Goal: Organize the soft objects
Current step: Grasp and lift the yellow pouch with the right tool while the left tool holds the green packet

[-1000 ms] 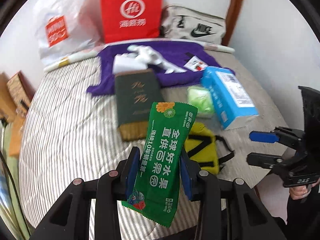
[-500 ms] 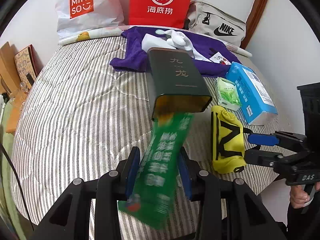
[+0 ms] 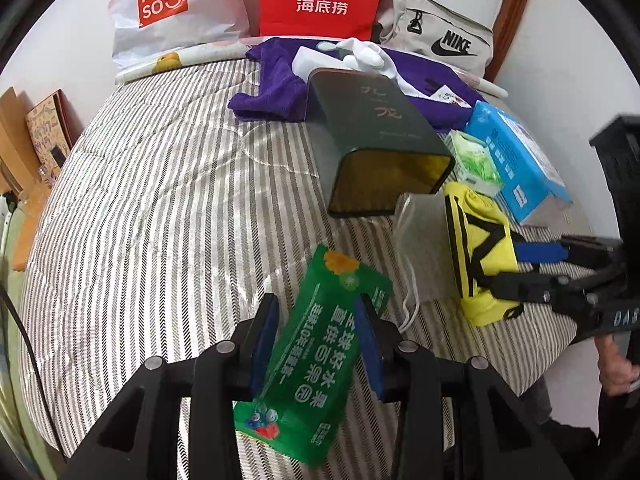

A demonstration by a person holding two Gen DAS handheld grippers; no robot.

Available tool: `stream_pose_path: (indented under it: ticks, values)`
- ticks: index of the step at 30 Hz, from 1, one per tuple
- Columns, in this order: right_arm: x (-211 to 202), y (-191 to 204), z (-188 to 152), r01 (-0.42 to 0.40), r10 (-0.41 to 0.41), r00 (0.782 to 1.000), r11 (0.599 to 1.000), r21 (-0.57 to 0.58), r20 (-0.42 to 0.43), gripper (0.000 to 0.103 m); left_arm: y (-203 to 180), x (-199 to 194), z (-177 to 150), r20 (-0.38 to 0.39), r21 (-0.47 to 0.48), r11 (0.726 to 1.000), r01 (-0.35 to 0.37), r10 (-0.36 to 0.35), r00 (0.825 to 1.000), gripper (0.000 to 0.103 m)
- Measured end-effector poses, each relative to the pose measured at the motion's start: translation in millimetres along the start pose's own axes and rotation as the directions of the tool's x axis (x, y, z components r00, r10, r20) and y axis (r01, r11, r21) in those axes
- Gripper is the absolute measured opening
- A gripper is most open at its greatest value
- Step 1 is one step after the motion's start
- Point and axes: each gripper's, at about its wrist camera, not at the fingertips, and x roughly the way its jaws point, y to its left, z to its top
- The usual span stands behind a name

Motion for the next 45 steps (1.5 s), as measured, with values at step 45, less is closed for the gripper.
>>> stream_pose_path:
  ticks: [45]
  values:
    - [-50.9, -28.1, -32.5, 0.096, -0.087, 0.988, 0.993, -0.065, 0.128, 0.078, 2.0, 0.2, -6.7, 0.028, -0.083, 0.996, -0.018, 0.021, 0.999, 0.033]
